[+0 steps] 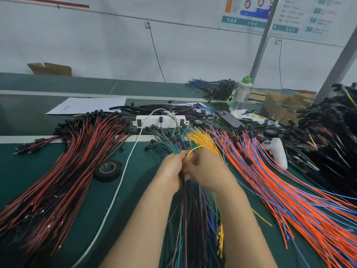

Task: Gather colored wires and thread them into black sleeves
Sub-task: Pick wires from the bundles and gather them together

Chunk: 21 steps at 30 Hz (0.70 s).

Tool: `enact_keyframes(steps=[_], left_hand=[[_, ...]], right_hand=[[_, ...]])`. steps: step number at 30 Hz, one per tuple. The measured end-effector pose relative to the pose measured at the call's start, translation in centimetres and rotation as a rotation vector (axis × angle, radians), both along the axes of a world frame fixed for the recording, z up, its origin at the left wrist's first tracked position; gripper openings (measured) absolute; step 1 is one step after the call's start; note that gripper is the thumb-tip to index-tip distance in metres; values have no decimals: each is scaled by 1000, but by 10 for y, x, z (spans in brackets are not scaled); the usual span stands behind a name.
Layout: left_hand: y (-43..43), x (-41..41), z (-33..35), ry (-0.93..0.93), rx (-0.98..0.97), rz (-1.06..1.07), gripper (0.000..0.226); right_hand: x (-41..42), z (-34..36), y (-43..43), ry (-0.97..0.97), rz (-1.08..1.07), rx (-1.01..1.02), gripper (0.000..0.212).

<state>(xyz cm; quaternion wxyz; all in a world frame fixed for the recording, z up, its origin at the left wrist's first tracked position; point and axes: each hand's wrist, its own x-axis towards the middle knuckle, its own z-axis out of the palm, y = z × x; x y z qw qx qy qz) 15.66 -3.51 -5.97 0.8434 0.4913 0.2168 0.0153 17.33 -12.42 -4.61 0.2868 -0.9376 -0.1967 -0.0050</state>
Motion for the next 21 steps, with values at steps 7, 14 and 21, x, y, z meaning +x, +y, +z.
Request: enact_keyframes(steps=[7, 14, 21], left_hand=[[32, -5, 21, -88, -11, 126, 23], [20, -49, 126, -687, -803, -192, 35], [1, -41, 129, -679, -913, -280, 33]], right_hand=[[-1, 1, -4, 191, 109, 175, 27], [21, -28, 3, 127, -89, 121, 20], [40, -33, -32, -26, -334, 124, 15]])
